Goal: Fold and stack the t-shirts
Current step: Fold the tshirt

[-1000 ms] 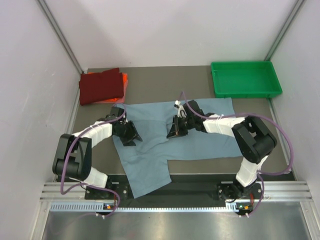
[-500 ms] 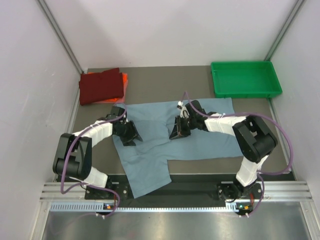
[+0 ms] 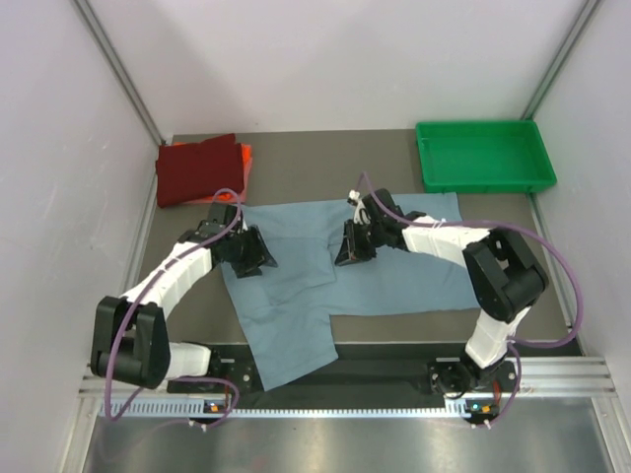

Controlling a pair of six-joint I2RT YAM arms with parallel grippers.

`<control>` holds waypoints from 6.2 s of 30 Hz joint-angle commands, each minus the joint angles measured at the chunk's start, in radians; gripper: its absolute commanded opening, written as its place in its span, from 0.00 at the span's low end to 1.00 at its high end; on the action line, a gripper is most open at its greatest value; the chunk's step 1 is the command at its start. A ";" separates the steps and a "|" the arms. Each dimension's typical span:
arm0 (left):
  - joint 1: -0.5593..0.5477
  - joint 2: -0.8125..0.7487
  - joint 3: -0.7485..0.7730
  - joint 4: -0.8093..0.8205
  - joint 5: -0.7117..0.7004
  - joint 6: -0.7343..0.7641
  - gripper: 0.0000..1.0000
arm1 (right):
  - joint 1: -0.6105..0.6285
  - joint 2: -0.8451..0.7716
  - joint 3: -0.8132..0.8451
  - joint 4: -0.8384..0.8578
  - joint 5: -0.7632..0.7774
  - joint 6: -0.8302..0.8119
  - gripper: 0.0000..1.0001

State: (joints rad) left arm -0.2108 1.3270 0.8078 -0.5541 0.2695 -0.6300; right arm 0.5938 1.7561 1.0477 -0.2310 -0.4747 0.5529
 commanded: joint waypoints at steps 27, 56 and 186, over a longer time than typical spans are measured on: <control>0.398 0.019 0.393 -0.172 0.178 -0.013 0.55 | 0.852 -0.399 -0.288 0.234 0.586 -0.545 0.47; 0.642 0.225 0.390 -0.029 0.369 -0.037 0.54 | 1.106 0.097 0.002 0.489 0.558 -0.683 0.41; -0.007 0.135 -0.274 0.952 0.485 0.141 0.03 | 0.107 0.200 0.127 0.619 -0.314 -0.295 0.05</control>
State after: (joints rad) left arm -0.2134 1.4818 0.4923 0.3882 0.7261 -0.4965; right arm 0.7086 1.9877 1.1648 0.3744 -0.7727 0.2665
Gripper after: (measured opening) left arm 0.074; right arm 0.024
